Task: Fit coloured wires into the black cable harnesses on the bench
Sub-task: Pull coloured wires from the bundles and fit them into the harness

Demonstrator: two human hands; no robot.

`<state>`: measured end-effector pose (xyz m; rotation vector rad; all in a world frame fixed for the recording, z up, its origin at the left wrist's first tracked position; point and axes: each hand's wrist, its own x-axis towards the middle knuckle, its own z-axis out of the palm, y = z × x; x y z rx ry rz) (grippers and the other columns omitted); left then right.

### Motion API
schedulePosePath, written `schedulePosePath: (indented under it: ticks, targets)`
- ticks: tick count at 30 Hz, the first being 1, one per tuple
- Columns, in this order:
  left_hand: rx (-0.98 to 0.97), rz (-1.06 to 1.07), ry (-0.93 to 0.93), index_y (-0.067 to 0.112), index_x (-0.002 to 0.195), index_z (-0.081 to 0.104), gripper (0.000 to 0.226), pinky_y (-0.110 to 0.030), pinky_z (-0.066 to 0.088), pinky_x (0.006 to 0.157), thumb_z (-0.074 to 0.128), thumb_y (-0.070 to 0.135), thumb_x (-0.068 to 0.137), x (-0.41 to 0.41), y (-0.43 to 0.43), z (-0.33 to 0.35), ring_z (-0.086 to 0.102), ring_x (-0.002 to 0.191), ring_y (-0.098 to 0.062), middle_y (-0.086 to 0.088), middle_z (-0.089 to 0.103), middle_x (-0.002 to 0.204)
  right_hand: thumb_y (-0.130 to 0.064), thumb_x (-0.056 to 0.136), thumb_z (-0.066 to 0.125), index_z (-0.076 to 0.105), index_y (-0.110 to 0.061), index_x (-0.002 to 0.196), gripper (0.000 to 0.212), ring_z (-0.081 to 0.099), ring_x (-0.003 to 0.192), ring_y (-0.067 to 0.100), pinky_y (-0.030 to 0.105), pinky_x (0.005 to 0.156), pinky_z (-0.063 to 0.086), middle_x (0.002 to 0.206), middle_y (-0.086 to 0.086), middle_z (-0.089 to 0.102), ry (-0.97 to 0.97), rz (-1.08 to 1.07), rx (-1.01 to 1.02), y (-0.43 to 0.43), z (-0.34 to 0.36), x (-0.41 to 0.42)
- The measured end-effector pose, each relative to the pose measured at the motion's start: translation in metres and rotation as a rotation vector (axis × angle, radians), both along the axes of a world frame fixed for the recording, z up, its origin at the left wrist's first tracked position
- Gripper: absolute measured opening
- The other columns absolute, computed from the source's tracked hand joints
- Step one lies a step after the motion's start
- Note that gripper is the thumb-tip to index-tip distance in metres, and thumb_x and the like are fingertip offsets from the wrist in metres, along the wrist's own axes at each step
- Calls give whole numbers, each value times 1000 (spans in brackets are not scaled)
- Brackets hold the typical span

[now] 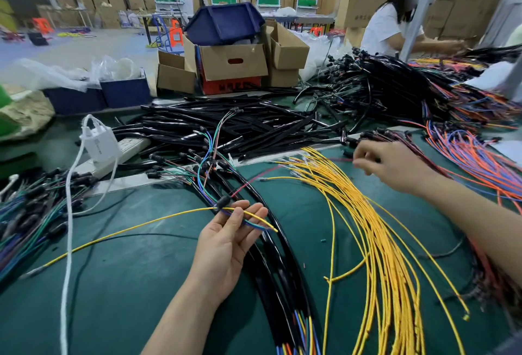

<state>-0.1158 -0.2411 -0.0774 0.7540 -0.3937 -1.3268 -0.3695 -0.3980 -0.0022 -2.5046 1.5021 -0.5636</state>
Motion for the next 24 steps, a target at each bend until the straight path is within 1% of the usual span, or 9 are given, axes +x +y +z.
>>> schedulePosePath:
  ticks: [3, 5, 7, 8, 12, 15, 18, 21, 24]
  targets:
    - [-3, -12, -25, 6, 92, 56, 15, -23, 56, 56, 42, 6, 95, -1, 0, 1, 73, 78, -18, -12, 74, 86, -16, 91, 61, 63, -19, 79, 13, 50, 54, 18, 27, 59, 38, 59, 1, 62, -407, -40, 103, 16, 22, 25]
    - [2, -19, -47, 6, 91, 56, 15, -23, 56, 56, 42, 6, 95, -2, 1, 1, 73, 78, -18, -13, 74, 87, -8, 89, 58, 67, -23, 82, 18, 52, 54, 9, 21, 56, 39, 63, -2, 66, -540, -17, 48, 34, 35, 46]
    - [5, -26, -68, 5, 92, 56, 15, -22, 56, 56, 41, 6, 96, -2, 1, 1, 73, 79, -18, -12, 74, 88, -2, 87, 55, 72, -23, 93, 28, 47, 44, -3, 7, 45, 32, 69, -8, 69, -549, 76, 6, 55, 44, 74]
    - [4, -29, -73, 5, 93, 56, 15, -22, 56, 56, 41, 6, 96, -2, 1, 1, 73, 79, -18, -12, 74, 88, -1, 86, 55, 73, -21, 97, 29, 48, 44, -5, 6, 44, 32, 71, -10, 68, -540, 131, 21, 65, 46, 89]
    - [-8, -56, -92, 9, 106, 60, 19, -20, 56, 58, 45, 8, 95, -3, 2, 0, 72, 78, -14, -7, 75, 88, 0, 83, 59, 73, -15, 93, 23, 57, 57, -3, 10, 60, 45, 76, -5, 67, -365, 234, 42, 93, 22, 139]
    - [-40, -65, -63, 10, 108, 61, 26, -20, 55, 57, 53, 10, 83, -2, 2, 0, 71, 69, -10, -5, 74, 81, -2, 81, 59, 72, -15, 85, 20, 68, 72, 14, 36, 70, 57, 80, 0, 72, -387, 205, 157, 106, -2, 156]
    - [-63, -32, -32, 9, 95, 63, 19, -19, 55, 54, 55, 10, 77, -1, 1, 1, 68, 61, -7, -3, 73, 75, -8, 83, 57, 75, -21, 92, 24, 60, 88, 17, 34, 81, 50, 91, -3, 63, -342, 157, 109, 112, -13, 161]
    - [-82, -7, -5, 10, 92, 64, 17, -17, 53, 52, 56, 13, 77, -1, 1, 0, 68, 60, -5, -2, 73, 73, -9, 84, 52, 70, -22, 110, 34, 48, 103, 17, 32, 88, 43, 100, -1, 54, -200, 217, 80, 122, -18, 161]
    - [-90, -2, 24, 11, 92, 62, 16, -18, 54, 52, 56, 15, 78, 1, 2, 0, 67, 57, -6, -2, 72, 73, 1, 80, 52, 69, -19, 112, 42, 54, 96, 14, 23, 85, 44, 100, 0, 62, -248, 345, 156, 126, -10, 151]
